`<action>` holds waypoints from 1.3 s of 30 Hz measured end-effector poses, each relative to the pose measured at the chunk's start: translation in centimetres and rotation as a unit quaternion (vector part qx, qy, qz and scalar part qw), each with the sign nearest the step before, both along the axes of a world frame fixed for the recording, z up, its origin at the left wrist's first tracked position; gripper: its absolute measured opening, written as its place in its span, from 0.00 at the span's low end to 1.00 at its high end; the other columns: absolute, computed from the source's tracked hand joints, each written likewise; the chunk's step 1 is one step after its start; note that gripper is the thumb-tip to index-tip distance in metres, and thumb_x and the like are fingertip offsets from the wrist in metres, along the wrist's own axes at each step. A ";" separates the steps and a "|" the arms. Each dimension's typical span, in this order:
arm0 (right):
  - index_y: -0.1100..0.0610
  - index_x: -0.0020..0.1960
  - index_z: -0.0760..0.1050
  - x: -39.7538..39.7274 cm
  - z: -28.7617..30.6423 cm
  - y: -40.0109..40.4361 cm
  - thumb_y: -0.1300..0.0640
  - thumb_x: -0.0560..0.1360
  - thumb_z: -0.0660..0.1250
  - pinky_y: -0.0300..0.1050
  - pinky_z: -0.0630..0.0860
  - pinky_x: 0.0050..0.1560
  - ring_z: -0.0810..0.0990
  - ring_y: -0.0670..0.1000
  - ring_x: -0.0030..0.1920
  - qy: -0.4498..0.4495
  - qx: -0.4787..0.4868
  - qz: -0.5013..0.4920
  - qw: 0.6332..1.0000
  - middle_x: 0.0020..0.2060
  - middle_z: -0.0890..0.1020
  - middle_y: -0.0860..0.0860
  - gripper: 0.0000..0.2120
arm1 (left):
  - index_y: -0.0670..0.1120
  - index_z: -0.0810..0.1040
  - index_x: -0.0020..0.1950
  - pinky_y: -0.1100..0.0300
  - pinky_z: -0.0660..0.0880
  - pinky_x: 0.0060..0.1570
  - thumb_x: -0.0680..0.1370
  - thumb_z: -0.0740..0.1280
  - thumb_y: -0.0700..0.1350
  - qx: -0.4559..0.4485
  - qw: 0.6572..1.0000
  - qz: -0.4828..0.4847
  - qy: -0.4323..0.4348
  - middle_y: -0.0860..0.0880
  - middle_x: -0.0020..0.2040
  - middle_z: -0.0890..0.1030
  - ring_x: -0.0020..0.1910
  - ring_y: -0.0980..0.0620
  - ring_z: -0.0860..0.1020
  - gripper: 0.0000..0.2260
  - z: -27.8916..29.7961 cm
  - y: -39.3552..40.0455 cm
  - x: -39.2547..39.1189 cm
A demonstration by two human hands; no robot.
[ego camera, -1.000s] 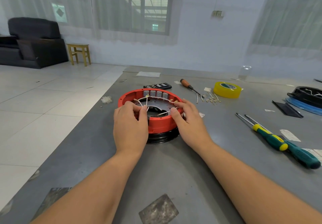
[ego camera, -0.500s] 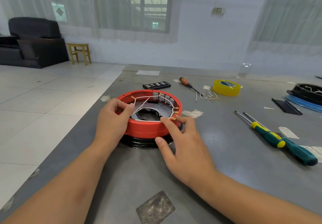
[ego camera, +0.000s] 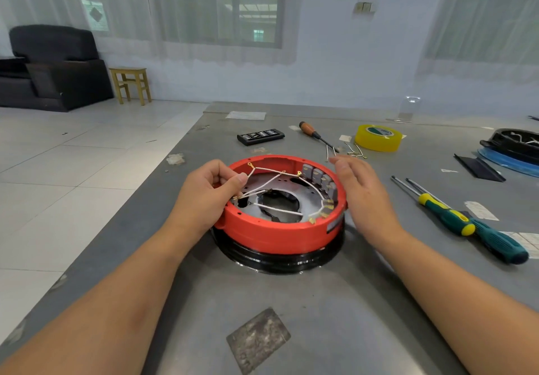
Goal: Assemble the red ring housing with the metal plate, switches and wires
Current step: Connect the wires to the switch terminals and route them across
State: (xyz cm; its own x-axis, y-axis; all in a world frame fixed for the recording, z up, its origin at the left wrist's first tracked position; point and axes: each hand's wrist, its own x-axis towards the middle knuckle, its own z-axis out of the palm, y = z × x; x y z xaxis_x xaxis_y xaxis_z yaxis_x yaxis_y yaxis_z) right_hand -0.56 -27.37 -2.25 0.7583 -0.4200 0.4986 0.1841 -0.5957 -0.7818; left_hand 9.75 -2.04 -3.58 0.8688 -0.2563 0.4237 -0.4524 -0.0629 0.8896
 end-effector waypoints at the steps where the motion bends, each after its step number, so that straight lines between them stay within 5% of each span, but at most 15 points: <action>1: 0.48 0.61 0.81 -0.2 0.2 -0.5 0.39 0.81 0.58 0.37 0.69 0.62 0.75 0.35 0.60 0.010 0.008 -0.003 1.000 0.57 0.78 0.37 0.20 | 0.57 0.82 0.35 0.50 0.77 0.44 0.79 0.76 0.43 -0.003 1.000 -0.016 0.005 0.40 0.41 0.84 0.37 0.48 0.79 0.15 0.2 -0.2 -0.3; 6: 0.45 0.57 0.82 -0.8 1.8 -0.7 0.43 0.82 0.62 0.36 0.71 0.54 0.77 0.36 0.57 0.022 -0.037 0.011 0.999 0.54 0.81 0.37 0.12 | 0.53 0.86 0.37 0.58 0.81 0.48 0.70 0.79 0.52 -0.033 0.998 -0.049 0.026 0.44 0.43 0.87 0.40 0.54 0.83 0.05 1.1 -1.0 -1.7; 11: 0.48 0.51 0.84 -0.5 4.3 1.6 0.51 0.79 0.70 0.27 0.66 0.58 0.77 0.37 0.57 0.014 -0.185 0.081 0.979 0.51 0.82 0.41 0.05 | 0.54 0.87 0.36 0.67 0.76 0.28 0.66 0.81 0.54 -0.090 0.993 -0.029 0.073 0.52 0.36 0.87 0.27 0.57 0.81 0.07 2.2 -1.2 -2.5; 16: 0.49 0.57 0.83 1.4 5.6 4.7 0.55 0.78 0.71 0.38 0.70 0.63 0.78 0.45 0.59 0.011 -0.282 0.158 0.946 0.60 0.80 0.46 0.08 | 0.51 0.87 0.36 0.69 0.72 0.24 0.68 0.80 0.50 -0.115 0.990 -0.030 0.079 0.53 0.31 0.84 0.24 0.58 0.78 0.06 2.1 -1.4 -3.0; 23: 0.54 0.50 0.84 3.8 5.0 6.2 0.56 0.77 0.74 0.48 0.79 0.56 0.81 0.45 0.47 0.038 -0.253 0.203 0.945 0.56 0.83 0.49 0.03 | 0.47 0.88 0.38 0.65 0.81 0.38 0.68 0.79 0.46 -0.158 0.980 -0.060 0.103 0.44 0.40 0.88 0.37 0.51 0.87 0.04 1.7 -1.2 -2.9; 28: 0.53 0.48 0.85 4.2 4.6 5.5 0.55 0.75 0.76 0.45 0.79 0.53 0.82 0.45 0.47 0.039 -0.255 0.194 0.946 0.51 0.84 0.48 0.03 | 0.51 0.90 0.44 0.60 0.83 0.44 0.71 0.77 0.56 -0.105 0.990 -0.047 0.084 0.46 0.45 0.89 0.43 0.52 0.87 0.10 1.3 -0.8 -2.4; 33: 0.51 0.47 0.84 4.3 4.1 5.3 0.55 0.76 0.75 0.46 0.81 0.54 0.83 0.41 0.46 0.062 -0.275 0.198 0.939 0.48 0.83 0.45 0.01 | 0.55 0.90 0.45 0.67 0.79 0.32 0.79 0.75 0.47 -0.060 0.997 -0.012 0.047 0.49 0.43 0.88 0.35 0.54 0.81 0.06 1.1 0.3 -1.8; 39: 0.50 0.47 0.84 4.4 4.2 5.4 0.54 0.76 0.74 0.43 0.80 0.53 0.82 0.39 0.45 0.070 -0.283 0.205 0.934 0.51 0.83 0.43 0.01 | 0.55 0.88 0.45 0.58 0.79 0.27 0.78 0.77 0.48 -0.009 0.999 -0.007 0.034 0.48 0.39 0.87 0.31 0.48 0.81 0.03 0.8 0.4 -2.0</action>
